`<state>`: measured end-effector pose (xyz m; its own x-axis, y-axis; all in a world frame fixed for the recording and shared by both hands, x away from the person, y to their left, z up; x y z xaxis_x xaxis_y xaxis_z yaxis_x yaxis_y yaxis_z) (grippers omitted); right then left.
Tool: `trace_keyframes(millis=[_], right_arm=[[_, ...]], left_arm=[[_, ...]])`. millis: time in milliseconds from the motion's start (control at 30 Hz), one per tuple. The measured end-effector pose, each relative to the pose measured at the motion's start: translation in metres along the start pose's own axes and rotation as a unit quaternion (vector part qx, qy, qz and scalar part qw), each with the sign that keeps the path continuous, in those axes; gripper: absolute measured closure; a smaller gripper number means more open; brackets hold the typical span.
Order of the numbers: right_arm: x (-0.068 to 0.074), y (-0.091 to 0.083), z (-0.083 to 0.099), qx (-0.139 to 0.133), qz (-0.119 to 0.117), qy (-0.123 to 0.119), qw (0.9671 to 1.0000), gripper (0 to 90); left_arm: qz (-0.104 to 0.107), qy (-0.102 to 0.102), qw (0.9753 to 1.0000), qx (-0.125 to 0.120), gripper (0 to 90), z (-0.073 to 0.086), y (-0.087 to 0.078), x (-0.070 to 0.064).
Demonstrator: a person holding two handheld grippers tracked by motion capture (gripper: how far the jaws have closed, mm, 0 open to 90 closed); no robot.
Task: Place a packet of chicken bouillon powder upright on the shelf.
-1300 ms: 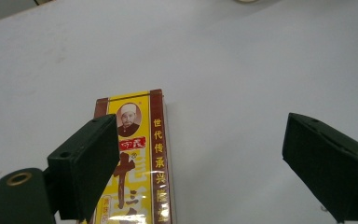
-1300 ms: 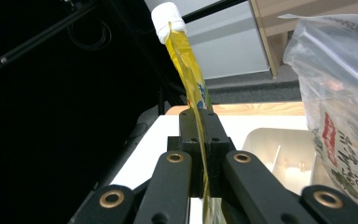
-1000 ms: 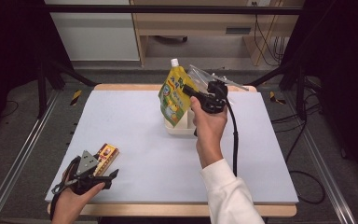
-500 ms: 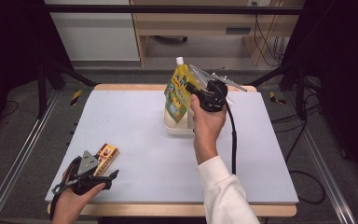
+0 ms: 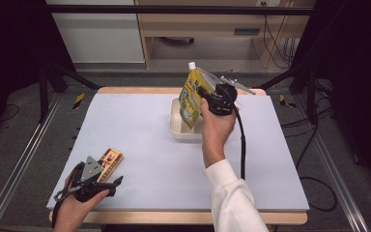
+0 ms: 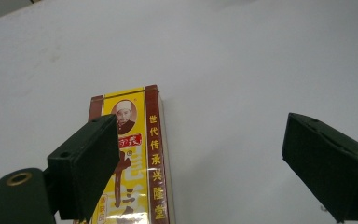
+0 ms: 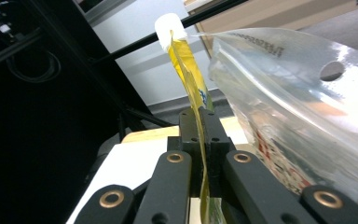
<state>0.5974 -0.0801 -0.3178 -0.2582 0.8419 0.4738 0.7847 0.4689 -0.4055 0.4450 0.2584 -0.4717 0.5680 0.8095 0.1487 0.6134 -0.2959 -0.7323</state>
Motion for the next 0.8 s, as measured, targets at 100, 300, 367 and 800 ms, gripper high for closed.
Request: trace_keyframes(millis=[100,300,367,800], right_arm=[[-0.001,0.002,0.001,0.001,0.004,0.003,1.0,90.0],[-0.003,0.006,0.001,0.0,0.016,0.0,0.9999,90.0],[-0.004,0.006,0.001,-0.004,0.019,0.0,0.9998,90.0],[-0.008,0.011,0.001,0.0,0.027,0.002,0.9996,90.0]], left_arm=[[0.004,0.003,1.0,0.002,12.7,0.0,0.0,-0.001],[0.001,0.006,1.0,0.003,12.1,0.0,0.001,-0.001],[0.002,0.005,1.0,0.003,11.4,0.0,0.001,-0.001],[0.002,0.004,1.0,0.003,11.0,0.0,0.001,-0.001]])
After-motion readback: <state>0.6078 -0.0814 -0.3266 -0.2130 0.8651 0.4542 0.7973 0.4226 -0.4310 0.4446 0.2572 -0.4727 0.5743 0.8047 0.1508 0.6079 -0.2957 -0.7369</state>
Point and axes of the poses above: each handheld gripper's, and its own axes: y roughly forward along the jaws, z roughly out of its underside, x roughly to its left, the point moved 5 cm from there along y, roughly forward along the jaws, and after that the axes turned 10 degrees about x, right-handed, at the moved point
